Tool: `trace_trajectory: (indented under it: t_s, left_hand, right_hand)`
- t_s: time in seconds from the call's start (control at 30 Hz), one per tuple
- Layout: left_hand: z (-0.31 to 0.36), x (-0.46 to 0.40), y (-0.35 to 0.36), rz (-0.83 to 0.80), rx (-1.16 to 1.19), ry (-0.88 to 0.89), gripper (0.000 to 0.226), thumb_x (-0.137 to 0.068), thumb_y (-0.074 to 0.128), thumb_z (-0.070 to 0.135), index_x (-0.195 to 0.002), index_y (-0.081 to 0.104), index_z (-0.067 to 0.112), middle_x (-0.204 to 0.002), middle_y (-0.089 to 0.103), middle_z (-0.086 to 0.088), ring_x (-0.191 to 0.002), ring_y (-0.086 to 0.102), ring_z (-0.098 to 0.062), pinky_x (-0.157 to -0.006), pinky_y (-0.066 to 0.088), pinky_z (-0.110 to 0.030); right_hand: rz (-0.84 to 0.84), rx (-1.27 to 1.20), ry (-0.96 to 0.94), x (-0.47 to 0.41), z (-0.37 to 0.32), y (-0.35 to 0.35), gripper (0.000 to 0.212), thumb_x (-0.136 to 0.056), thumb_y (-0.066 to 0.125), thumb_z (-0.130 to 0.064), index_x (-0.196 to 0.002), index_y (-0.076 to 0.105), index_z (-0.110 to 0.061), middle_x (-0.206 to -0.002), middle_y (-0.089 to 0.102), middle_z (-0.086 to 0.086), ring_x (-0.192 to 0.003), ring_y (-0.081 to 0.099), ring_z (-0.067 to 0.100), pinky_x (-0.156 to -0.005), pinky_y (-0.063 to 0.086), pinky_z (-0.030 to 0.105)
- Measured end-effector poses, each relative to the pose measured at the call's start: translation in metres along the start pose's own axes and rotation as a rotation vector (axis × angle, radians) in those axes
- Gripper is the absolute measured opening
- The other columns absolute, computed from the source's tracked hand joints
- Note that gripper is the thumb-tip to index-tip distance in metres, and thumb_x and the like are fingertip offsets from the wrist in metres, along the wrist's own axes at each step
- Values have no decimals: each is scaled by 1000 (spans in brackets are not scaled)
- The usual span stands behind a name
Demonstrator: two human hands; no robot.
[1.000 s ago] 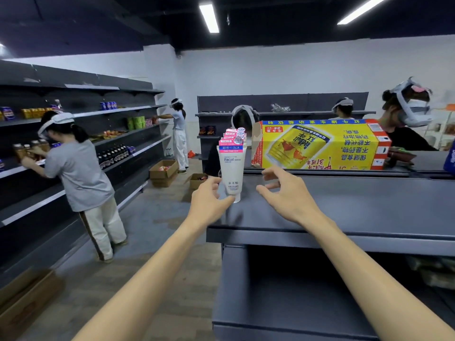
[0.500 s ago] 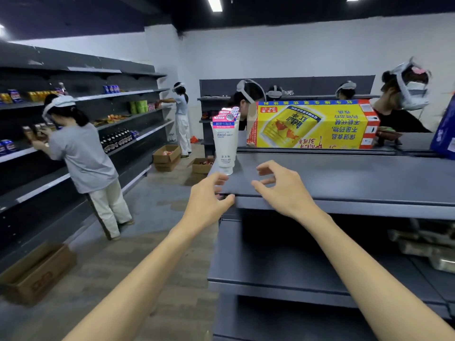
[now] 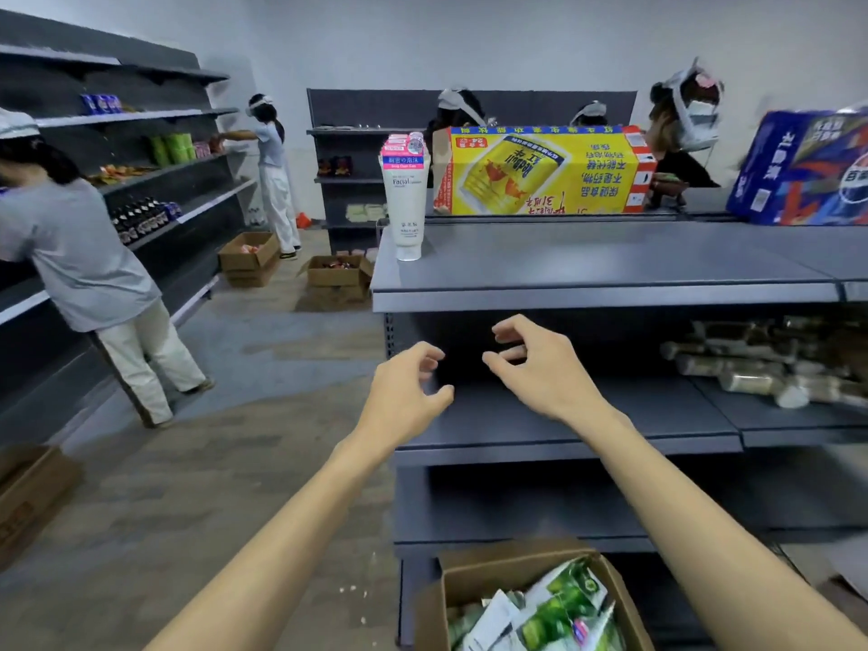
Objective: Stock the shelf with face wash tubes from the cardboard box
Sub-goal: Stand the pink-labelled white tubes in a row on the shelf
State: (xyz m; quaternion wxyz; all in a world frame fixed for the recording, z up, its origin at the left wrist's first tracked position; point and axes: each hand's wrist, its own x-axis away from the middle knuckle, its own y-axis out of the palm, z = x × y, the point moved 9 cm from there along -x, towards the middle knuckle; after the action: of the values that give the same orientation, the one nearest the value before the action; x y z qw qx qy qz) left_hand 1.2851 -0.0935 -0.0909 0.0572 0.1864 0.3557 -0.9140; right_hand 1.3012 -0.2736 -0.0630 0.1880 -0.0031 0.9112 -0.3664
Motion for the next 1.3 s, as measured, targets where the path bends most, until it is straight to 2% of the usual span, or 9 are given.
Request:
trace_trajectory:
  t_s: [0.23, 0.43, 0.6, 0.7, 0.87, 0.97, 1.1, 1.2, 1.3]
  left_hand:
    - [-17, 44, 43, -108, 53, -36, 36, -81, 74, 20, -116, 63, 16, -101, 63, 6, -95, 63, -11, -87, 53, -26]
    - [-56, 92, 108, -261, 48, -167, 36, -80, 75, 19, -114, 63, 15, -101, 66, 3, -93, 66, -14, -86, 55, -31]
    - [-89, 132, 166, -398, 45, -306, 37, -77, 76, 19, -112, 64, 15, -100, 68, -1, -87, 67, -16, -84, 54, -26]
    - [-106, 157, 196, -502, 11, -363, 36, -76, 78, 20, -109, 65, 14, -97, 68, -1, -82, 64, -15, -77, 49, -20]
    - [-137, 216, 243, -684, -60, -486, 34, -70, 82, 21, -99, 65, 16, -91, 68, 0, -88, 65, -22, -82, 53, -32]
    - [-157, 245, 261, -699, -89, -601, 30, -72, 79, 18, -98, 65, 12, -92, 70, -8, -87, 65, -27, -80, 53, -32]
    - [-177, 266, 274, -704, -121, -693, 29, -73, 76, 16, -100, 67, 12, -96, 70, -6, -90, 66, -28, -84, 55, -36]
    - [-183, 273, 280, -691, -100, -701, 34, -77, 75, 12, -110, 66, 11, -100, 66, -2, -94, 65, -22, -86, 52, -28]
    - [-191, 277, 276, -629, -79, -731, 31, -78, 73, 7, -108, 67, 11, -91, 63, 4, -82, 60, -14, -79, 49, -17]
  right_hand:
    - [-40, 38, 83, 51, 35, 20, 33, -91, 65, -34, -121, 59, -22, -119, 63, -9, -95, 66, 6, -90, 53, 31]
    - [-132, 56, 229, 103, 103, 53, 35, -92, 65, -33, -124, 57, -19, -119, 64, -5, -96, 66, 7, -85, 47, 23]
    - [-215, 26, 384, 145, 165, 82, 34, -89, 67, -32, -120, 59, -19, -112, 66, -4, -89, 68, 8, -90, 51, 29]
    - [-270, 27, 440, 172, 198, 98, 32, -90, 68, -31, -118, 60, -17, -111, 66, -5, -84, 66, 8, -84, 49, 25]
    - [-426, -1, 544, 212, 245, 135, 36, -92, 67, -26, -125, 57, -14, -117, 61, -1, -93, 65, 13, -82, 48, 24]
    - [-572, -4, 542, 231, 262, 167, 38, -91, 66, -23, -127, 56, -13, -121, 63, 5, -96, 66, 19, -86, 52, 29]
    - [-756, 51, 488, 255, 277, 206, 41, -89, 67, -22, -128, 55, -15, -125, 64, 4, -102, 65, 22, -93, 51, 39]
    - [-851, 49, 472, 273, 284, 231, 47, -84, 73, -29, -126, 56, -16, -123, 65, 5, -111, 61, 23, -95, 50, 39]
    - [-947, 59, 431, 289, 285, 253, 55, -78, 79, -34, -127, 56, -20, -126, 63, 1, -117, 59, 19, -96, 48, 31]
